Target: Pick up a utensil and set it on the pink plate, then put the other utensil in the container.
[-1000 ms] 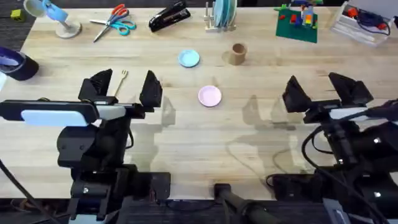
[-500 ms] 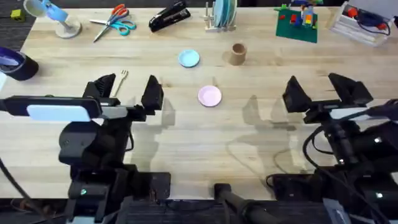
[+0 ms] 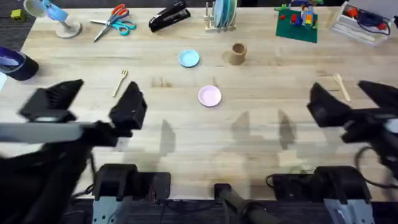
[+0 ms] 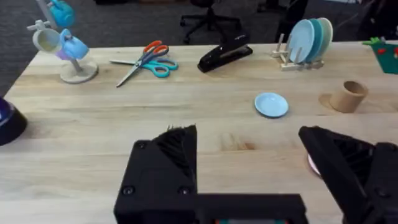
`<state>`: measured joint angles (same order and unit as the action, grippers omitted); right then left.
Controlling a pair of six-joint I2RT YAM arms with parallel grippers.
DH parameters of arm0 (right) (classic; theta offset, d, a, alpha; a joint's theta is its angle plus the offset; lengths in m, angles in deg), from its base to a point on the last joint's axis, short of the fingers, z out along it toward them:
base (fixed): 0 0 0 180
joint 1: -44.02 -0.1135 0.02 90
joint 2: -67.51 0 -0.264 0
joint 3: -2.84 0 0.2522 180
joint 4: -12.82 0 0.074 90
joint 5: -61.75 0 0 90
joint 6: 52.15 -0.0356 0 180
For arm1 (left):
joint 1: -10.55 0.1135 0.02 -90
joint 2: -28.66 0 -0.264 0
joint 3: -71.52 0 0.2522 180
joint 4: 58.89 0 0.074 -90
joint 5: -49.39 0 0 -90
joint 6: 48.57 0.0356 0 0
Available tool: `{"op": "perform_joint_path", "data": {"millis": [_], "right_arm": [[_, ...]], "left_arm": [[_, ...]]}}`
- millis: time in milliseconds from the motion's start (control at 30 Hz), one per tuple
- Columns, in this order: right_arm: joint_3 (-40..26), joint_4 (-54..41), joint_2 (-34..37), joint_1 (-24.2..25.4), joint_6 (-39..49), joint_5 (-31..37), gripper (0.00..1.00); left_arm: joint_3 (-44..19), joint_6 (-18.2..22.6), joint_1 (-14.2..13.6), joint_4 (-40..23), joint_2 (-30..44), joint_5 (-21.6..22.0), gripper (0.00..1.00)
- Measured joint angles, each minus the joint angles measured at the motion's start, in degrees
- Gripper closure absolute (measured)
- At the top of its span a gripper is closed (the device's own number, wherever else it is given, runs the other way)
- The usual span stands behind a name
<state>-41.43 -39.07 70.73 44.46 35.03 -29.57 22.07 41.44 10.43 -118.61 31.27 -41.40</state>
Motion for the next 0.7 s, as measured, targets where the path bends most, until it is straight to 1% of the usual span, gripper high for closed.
{"op": "perform_joint_path", "data": {"millis": [133, 233, 400, 500, 700], "right_arm": [[-10.1, -9.5, 5.1, 0.0, -2.5, 0.0, 0.007], [-16.9, -13.8, 9.7, 0.0, -2.9, 0.0, 0.007], [-25.3, -19.8, 18.0, 0.0, -0.3, 0.0, 0.007], [-29.7, -24.3, 24.1, 0.0, 1.3, 0.0, 0.007], [-37.5, -30.4, 35.4, 0.0, 4.5, 0.0, 0.007]], "left_arm": [[-10.7, 0.0, 0.0, -7.9, 6.2, 0.0, 0.008], [-18.1, 0.0, 0.0, -13.4, 12.0, 0.2, 0.008], [-28.6, 0.2, 0.0, -21.4, 22.4, 0.4, 0.008], [-34.3, 0.4, 0.0, -26.5, 29.0, 0.4, 0.008], [-44.9, 0.7, 0.0, -35.4, 42.5, 0.4, 0.008]]}}
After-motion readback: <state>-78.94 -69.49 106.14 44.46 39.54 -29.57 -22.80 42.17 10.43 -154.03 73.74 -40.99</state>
